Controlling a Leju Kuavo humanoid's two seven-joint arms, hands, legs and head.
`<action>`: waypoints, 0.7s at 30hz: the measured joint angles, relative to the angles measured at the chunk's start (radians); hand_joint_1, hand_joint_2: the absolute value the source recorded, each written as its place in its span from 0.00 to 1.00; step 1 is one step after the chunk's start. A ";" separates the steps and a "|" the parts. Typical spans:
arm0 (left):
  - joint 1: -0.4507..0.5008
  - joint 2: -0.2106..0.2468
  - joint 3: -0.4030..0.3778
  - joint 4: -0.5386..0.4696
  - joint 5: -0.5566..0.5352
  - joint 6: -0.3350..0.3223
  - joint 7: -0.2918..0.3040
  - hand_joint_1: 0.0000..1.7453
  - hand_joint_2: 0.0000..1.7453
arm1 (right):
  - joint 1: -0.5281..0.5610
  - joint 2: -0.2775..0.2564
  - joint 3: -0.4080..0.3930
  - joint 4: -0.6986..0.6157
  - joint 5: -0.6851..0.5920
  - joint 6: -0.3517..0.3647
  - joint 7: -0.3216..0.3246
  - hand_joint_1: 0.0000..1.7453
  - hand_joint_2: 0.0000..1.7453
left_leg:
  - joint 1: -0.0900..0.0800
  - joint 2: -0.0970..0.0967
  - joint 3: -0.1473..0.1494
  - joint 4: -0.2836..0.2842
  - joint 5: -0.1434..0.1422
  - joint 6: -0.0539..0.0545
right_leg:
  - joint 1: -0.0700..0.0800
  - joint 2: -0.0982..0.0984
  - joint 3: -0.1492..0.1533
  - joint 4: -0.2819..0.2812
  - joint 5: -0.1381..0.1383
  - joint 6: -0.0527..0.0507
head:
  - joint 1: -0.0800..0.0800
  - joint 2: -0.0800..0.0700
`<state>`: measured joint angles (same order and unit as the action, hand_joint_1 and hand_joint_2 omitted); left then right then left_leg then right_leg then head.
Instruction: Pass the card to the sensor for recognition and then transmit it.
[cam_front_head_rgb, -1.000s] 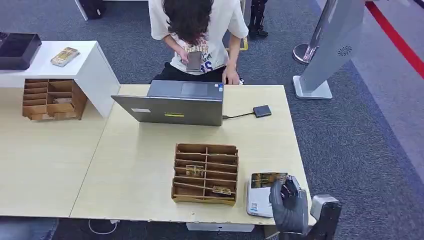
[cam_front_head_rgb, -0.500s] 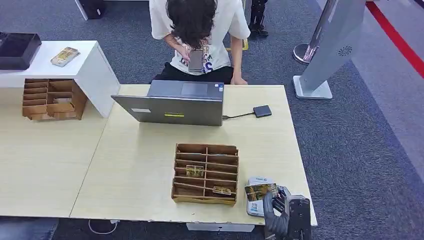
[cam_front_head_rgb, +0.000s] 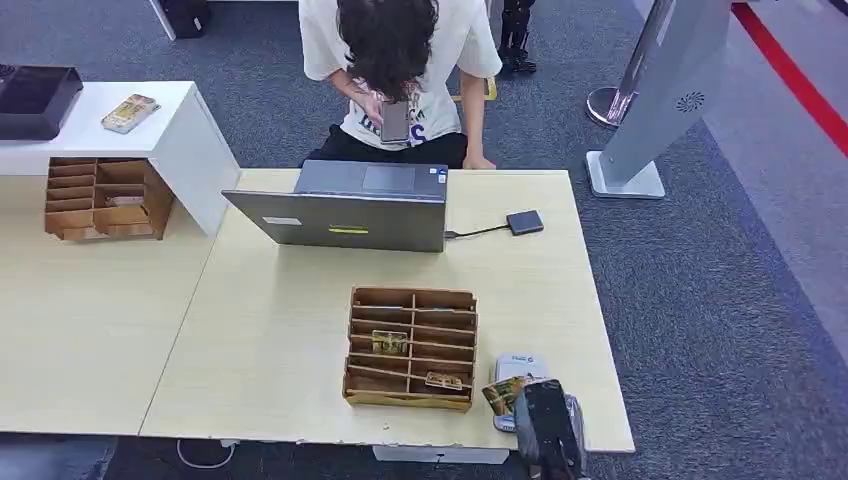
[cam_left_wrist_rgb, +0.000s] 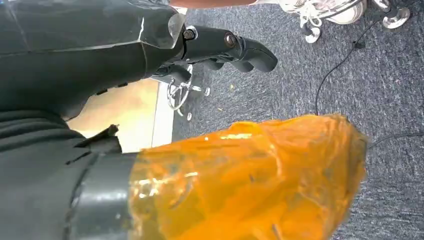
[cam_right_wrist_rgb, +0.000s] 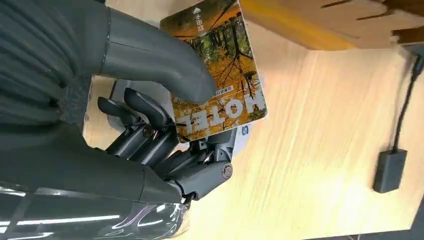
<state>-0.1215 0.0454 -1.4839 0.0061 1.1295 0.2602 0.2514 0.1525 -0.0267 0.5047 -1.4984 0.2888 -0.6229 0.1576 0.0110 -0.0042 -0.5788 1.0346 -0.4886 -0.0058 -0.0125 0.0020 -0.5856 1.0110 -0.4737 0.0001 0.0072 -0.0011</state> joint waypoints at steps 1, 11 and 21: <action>0.000 0.000 0.000 0.000 -0.002 0.000 0.002 0.00 0.00 | -0.003 0.000 -0.006 0.006 0.005 0.000 0.004 1.00 1.00 | 0.000 0.000 0.000 0.000 0.000 0.000 | 0.000 0.000 0.000 0.000 0.000 0.000 | 0.000 0.000; -0.006 0.000 0.000 0.000 -0.016 0.000 0.011 0.00 0.00 | -0.030 0.008 -0.071 0.061 0.021 0.003 0.018 1.00 1.00 | 0.000 0.000 0.000 0.000 0.000 0.000 | 0.000 0.000 0.000 0.000 0.000 0.000 | 0.000 0.000; -0.009 0.000 0.000 0.000 -0.017 0.000 0.023 0.00 0.00 | -0.049 0.017 -0.161 0.091 0.058 0.035 0.022 1.00 1.00 | 0.000 0.000 0.000 0.000 0.000 0.000 | 0.000 0.000 0.000 0.000 0.000 0.000 | 0.000 0.000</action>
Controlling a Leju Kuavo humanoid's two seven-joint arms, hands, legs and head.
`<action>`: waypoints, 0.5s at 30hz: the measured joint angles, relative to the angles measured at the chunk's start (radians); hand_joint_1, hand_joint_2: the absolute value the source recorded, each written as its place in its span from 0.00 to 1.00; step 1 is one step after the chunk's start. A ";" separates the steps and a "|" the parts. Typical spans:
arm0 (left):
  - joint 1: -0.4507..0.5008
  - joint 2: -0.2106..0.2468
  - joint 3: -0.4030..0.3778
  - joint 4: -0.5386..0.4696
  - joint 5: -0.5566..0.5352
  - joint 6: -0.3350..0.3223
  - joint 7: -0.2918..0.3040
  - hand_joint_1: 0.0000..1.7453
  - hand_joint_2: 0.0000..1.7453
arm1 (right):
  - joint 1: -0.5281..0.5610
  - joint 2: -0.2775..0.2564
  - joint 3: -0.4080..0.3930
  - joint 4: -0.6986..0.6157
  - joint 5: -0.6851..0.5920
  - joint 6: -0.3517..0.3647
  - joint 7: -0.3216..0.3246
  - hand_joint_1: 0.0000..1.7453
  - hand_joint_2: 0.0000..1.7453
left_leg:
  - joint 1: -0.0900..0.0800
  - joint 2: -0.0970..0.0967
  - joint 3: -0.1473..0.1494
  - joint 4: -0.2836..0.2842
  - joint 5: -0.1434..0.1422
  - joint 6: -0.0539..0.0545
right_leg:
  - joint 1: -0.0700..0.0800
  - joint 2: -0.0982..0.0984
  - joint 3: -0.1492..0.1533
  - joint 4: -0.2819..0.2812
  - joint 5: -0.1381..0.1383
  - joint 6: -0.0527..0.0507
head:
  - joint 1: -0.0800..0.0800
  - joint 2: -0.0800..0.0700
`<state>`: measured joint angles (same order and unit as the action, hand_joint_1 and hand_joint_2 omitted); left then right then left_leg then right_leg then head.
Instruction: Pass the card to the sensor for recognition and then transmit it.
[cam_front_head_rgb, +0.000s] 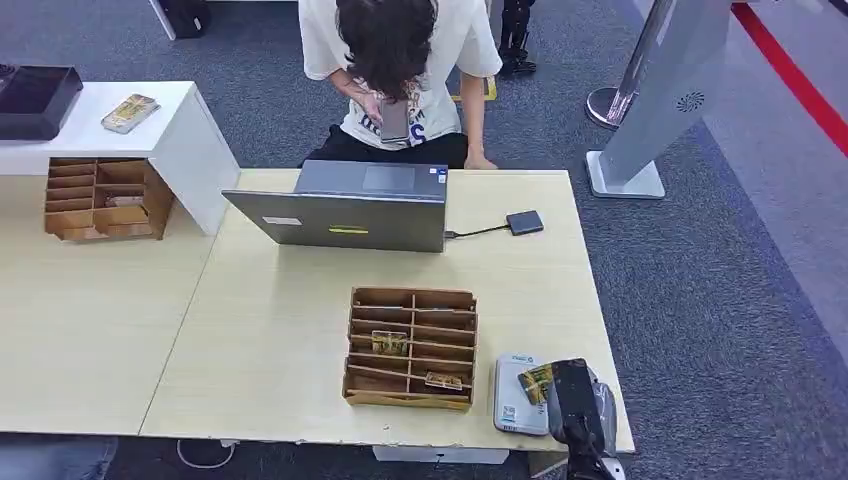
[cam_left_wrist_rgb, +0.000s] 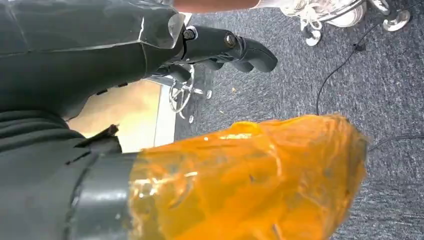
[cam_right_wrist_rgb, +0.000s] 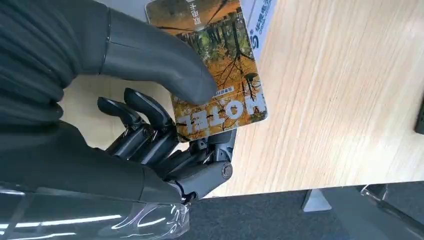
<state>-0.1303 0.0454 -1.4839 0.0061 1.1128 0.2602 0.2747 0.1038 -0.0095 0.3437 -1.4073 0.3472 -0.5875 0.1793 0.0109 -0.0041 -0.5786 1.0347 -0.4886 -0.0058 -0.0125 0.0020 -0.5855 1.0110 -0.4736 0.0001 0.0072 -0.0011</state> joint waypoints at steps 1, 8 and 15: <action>0.000 0.000 0.000 0.000 0.000 0.000 0.001 0.00 0.00 | 0.000 0.002 -0.005 0.002 0.007 0.004 0.001 1.00 1.00 | 0.000 0.000 0.000 0.000 0.000 0.000 | 0.000 0.000 0.000 0.000 0.000 0.000 | 0.000 0.000; 0.000 -0.001 0.000 0.000 0.001 0.000 0.009 0.00 0.00 | -0.005 0.018 -0.030 0.016 0.051 0.032 0.009 1.00 1.00 | 0.000 0.000 0.000 0.000 0.000 0.000 | 0.000 0.000 0.000 0.000 0.000 0.000 | 0.000 0.000; 0.000 -0.002 0.000 0.000 0.011 0.000 0.019 0.00 0.00 | -0.012 0.055 -0.029 0.035 0.153 0.080 0.034 1.00 1.00 | 0.000 0.000 0.000 0.000 0.000 0.000 | 0.000 0.000 0.000 0.000 0.000 0.000 | 0.000 0.000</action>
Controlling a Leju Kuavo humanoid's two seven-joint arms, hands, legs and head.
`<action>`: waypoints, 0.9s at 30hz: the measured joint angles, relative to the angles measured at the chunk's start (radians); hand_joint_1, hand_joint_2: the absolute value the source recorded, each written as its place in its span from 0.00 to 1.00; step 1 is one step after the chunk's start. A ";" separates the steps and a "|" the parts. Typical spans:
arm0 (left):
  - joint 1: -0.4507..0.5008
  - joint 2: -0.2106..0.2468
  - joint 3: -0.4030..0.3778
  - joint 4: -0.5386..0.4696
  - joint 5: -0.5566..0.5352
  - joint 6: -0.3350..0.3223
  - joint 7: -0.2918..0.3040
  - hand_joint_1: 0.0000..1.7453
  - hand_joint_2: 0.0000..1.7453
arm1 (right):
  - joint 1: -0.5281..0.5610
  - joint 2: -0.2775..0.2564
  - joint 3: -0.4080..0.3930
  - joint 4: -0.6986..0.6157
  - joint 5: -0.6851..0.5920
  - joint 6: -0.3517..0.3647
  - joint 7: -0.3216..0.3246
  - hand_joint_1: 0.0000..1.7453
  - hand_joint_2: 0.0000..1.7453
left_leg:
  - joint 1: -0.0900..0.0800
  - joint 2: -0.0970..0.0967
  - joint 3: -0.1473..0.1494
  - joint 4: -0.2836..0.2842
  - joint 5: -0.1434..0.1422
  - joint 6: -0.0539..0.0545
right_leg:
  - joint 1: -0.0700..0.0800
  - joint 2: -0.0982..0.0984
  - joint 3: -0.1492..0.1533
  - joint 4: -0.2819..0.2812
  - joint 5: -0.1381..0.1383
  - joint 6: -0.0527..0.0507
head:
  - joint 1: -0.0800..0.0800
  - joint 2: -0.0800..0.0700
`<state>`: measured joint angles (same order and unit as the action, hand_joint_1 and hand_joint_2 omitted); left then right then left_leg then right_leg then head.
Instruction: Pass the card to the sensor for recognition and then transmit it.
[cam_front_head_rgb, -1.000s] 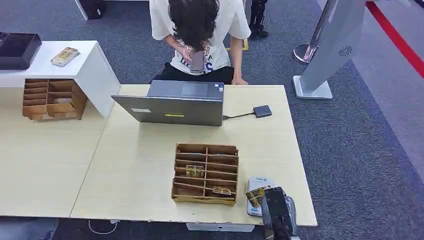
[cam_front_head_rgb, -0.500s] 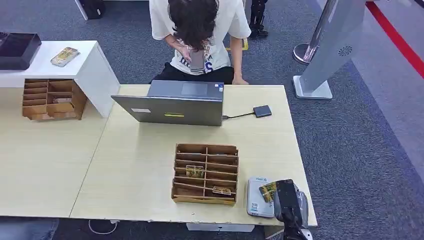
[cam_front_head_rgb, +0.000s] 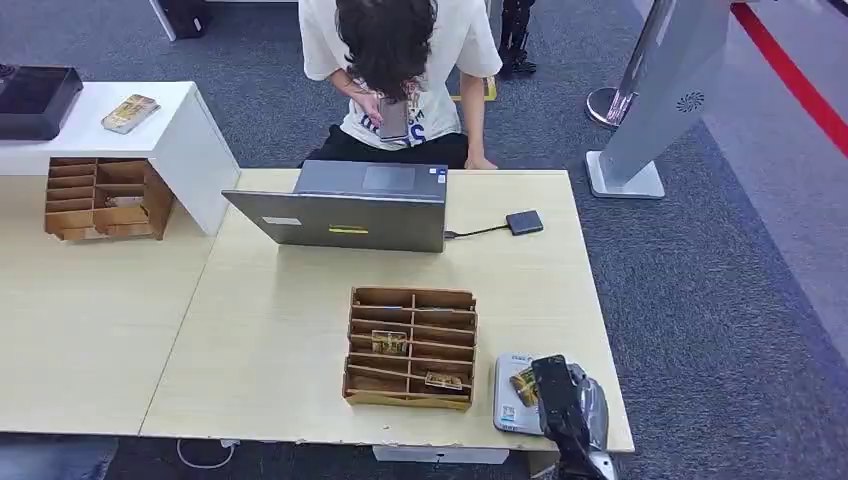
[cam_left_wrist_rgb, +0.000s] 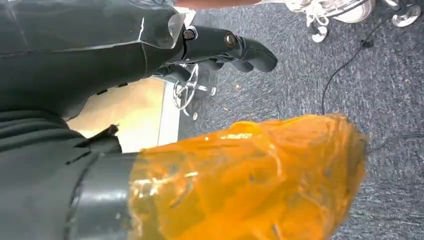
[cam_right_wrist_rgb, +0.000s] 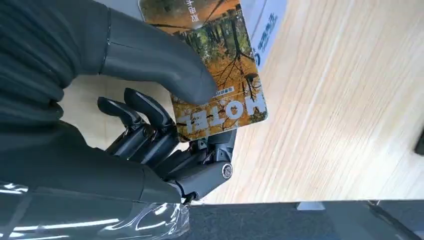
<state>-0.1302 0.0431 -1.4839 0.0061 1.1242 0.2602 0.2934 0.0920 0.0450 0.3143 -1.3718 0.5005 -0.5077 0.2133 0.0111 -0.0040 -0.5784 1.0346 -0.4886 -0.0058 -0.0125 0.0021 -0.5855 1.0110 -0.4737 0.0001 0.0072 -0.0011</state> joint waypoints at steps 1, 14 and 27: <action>0.000 0.000 0.000 0.000 0.001 0.000 0.000 0.00 0.00 | -0.002 0.007 0.001 0.005 0.013 0.006 0.003 1.00 1.00 | 0.000 0.000 0.000 0.000 0.000 0.000 | 0.000 0.000 0.000 0.000 0.000 0.000 | 0.000 0.000; 0.000 -0.009 0.000 0.000 0.016 0.000 0.005 0.00 0.00 | -0.051 0.059 0.082 0.051 0.169 0.096 0.047 1.00 1.00 | 0.000 0.000 0.000 0.000 0.000 0.000 | 0.000 0.000 0.000 0.000 0.000 0.000 | 0.000 0.000; 0.000 -0.010 -0.002 0.000 0.017 0.000 0.023 0.00 0.00 | -0.065 0.060 0.110 0.061 0.283 0.104 0.129 1.00 1.00 | 0.000 0.000 0.000 0.000 0.000 0.000 | 0.000 0.000 0.000 0.000 0.000 0.000 | 0.000 0.000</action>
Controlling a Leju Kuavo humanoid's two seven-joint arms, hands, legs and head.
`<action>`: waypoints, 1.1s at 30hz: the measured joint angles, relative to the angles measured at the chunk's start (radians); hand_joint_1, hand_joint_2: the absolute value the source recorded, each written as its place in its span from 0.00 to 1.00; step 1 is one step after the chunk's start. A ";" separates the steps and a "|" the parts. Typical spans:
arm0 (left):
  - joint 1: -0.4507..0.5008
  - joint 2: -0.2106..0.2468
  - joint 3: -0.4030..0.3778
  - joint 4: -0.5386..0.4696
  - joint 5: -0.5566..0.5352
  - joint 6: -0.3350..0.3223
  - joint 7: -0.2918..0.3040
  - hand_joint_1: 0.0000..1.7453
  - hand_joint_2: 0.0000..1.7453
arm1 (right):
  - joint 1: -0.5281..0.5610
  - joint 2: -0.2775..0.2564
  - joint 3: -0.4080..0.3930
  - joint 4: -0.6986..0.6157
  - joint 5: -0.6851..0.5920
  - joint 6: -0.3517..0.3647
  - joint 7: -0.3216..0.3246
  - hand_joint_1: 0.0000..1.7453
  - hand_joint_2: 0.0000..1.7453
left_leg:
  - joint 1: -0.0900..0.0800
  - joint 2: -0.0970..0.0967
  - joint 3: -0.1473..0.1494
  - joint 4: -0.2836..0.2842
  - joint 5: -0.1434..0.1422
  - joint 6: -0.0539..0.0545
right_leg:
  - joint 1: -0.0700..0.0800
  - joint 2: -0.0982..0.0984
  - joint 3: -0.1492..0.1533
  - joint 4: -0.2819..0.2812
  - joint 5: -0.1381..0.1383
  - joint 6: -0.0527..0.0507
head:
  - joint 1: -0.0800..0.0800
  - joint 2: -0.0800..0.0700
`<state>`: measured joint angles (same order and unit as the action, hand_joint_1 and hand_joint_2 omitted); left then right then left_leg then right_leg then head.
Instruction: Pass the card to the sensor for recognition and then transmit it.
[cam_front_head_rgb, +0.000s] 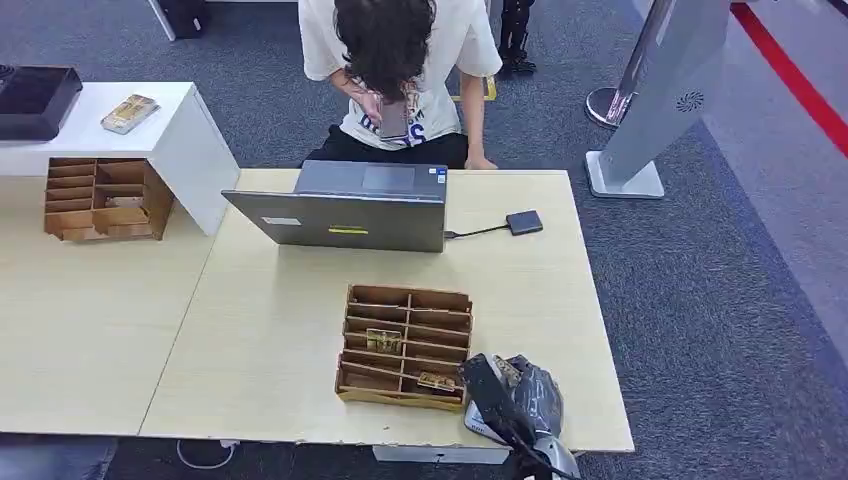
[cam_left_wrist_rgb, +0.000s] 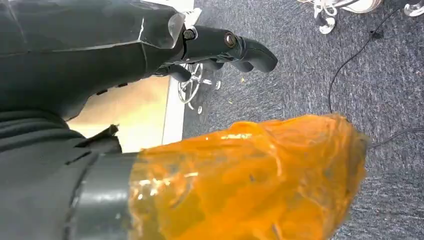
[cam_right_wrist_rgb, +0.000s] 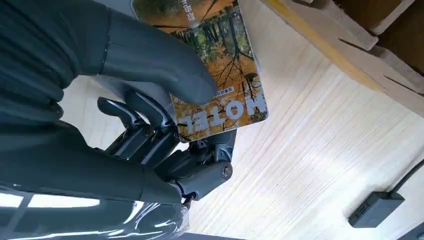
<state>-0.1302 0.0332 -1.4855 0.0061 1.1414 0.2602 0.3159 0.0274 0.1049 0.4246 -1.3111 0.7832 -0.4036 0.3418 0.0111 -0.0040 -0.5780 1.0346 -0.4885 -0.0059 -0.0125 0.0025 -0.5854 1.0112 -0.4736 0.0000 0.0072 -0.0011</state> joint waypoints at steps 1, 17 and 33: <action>0.000 0.000 0.000 0.000 0.000 0.000 0.000 0.00 0.00 | 0.000 0.000 0.000 0.000 0.002 0.001 0.002 1.00 1.00 | 0.000 0.000 0.000 0.000 0.000 0.000 | 0.000 0.000 0.000 0.000 0.000 0.000 | 0.000 0.000; 0.000 -0.008 -0.002 0.000 0.000 0.000 0.026 0.00 0.00 | -0.002 0.000 0.000 -0.010 0.119 0.027 0.079 1.00 1.00 | 0.000 0.000 0.000 0.000 0.000 0.000 | 0.000 0.000 0.000 0.000 0.000 0.000 | 0.000 0.000; 0.000 -0.018 -0.011 0.000 -0.006 0.000 0.053 0.00 0.00 | 0.010 -0.007 -0.005 -0.037 0.239 0.068 0.131 1.00 1.00 | 0.000 0.000 0.000 0.000 0.000 0.000 | 0.000 0.000 0.000 0.000 0.000 0.000 | 0.000 0.000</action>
<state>-0.1301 0.0149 -1.4961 0.0061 1.1357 0.2602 0.3693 0.0377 0.0977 0.4200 -1.3478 1.0224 -0.3353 0.4727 0.0110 -0.0039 -0.5778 1.0346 -0.4885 -0.0059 -0.0125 0.0026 -0.5853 1.0112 -0.4736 0.0000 0.0072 -0.0011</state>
